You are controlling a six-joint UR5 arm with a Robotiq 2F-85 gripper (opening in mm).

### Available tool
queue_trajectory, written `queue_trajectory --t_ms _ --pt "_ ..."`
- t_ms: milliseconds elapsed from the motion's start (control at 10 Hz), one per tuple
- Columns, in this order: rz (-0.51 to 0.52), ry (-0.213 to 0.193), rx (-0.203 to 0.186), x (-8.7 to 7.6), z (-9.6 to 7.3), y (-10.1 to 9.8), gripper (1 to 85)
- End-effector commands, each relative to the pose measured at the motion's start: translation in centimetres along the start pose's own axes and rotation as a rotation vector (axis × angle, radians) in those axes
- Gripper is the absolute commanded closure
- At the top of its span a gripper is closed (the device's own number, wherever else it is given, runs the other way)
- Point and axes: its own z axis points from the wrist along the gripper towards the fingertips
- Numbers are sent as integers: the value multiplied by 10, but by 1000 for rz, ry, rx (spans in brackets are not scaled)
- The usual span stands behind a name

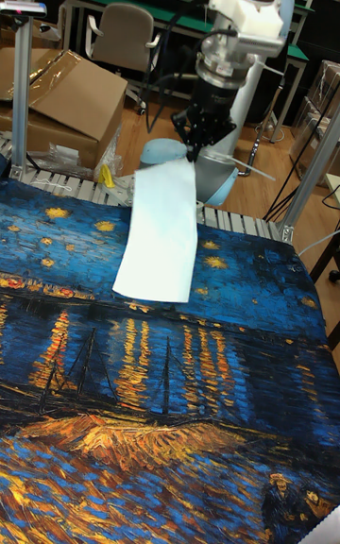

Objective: Flip over and spread out the paper that is laid flat on the table

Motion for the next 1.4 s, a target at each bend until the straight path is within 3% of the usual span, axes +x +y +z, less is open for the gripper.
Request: queue_trajectory --t_ms 0,100,300,500,600,800,900,1000,1300 --pt "-21 -15 -4 -16 6 0 847" --pt "-10 -47 -16 -29 17 5 847" --pt "32 -130 -69 -51 14 18 847" --pt "63 -220 -37 -74 10 9 847" --pt "68 -237 -25 -78 10 5 847" --pt "74 -204 -22 -70 11 5 847" --pt "74 -168 -31 -61 13 7 847" --pt "73 -140 -40 -49 -4 10 847" --pt "57 -28 -99 -13 -80 12 847"
